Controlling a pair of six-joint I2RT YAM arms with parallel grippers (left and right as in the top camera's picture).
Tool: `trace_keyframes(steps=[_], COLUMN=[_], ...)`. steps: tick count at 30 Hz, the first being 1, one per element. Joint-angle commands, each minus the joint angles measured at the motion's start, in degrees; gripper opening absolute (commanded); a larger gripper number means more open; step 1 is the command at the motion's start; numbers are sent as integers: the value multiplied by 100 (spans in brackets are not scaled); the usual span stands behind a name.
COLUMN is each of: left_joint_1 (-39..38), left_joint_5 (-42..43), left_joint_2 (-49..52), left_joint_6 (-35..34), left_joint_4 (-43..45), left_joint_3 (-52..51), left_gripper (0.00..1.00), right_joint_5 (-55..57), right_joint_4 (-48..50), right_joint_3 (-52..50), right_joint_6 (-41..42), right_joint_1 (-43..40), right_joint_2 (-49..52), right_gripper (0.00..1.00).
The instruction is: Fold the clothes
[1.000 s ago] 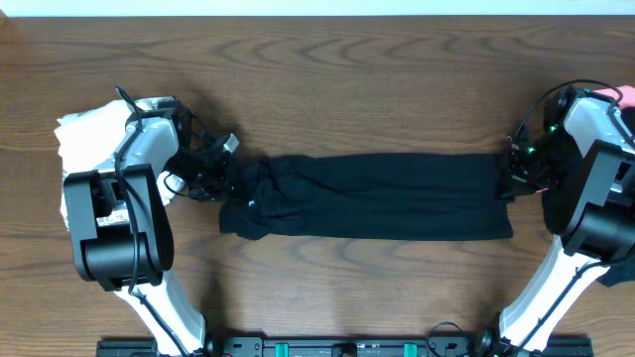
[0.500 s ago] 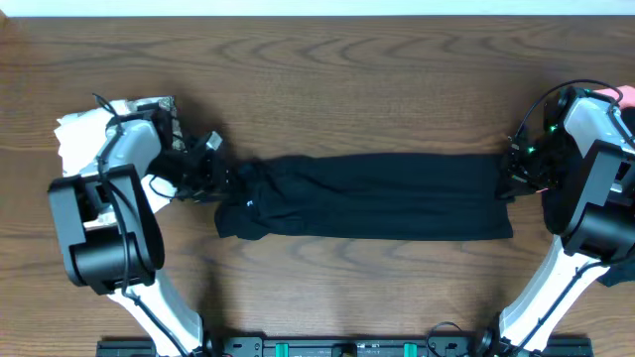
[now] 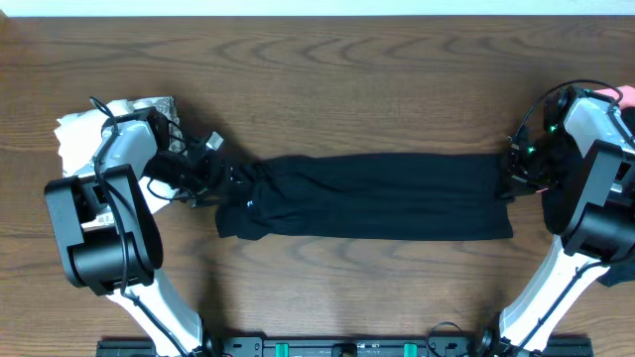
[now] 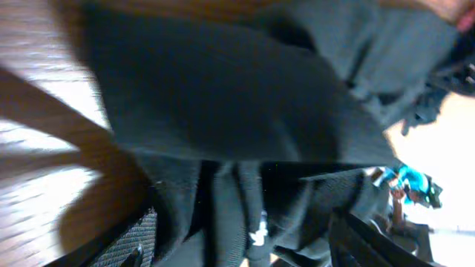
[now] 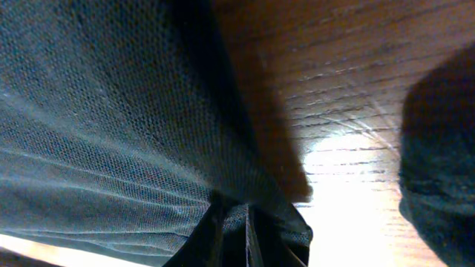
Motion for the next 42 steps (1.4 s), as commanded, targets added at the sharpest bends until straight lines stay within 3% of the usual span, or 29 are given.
trace_keyframes(steps=[1, 15, 26, 37, 39, 42], left_joint_1=[28, 7, -417, -542, -542, -542], left_joint_5=[741, 409, -535, -675, -675, -675], left_joint_2=[-118, -116, -111, -103, -101, -101], left_joint_6=[686, 772, 520, 483, 481, 481], left_joint_4=[-46, -7, 107, 216, 247, 280], left_joint_3=[9, 9, -2, -66, -114, -179], left_gripper=[74, 83, 83, 83, 78, 61], right_joint_5=[140, 116, 28, 26, 26, 9], right_joint_4=[103, 98, 98, 98, 98, 98], right_joint_3=[-74, -76, -76, -76, -76, -76], right_joint_6=[92, 92, 92, 92, 92, 92], right_joint_1=[-48, -48, -48, -48, -48, -48], right_joint_2=[-81, -81, -81, -81, -81, -81], right_gripper=[12, 12, 12, 12, 12, 12])
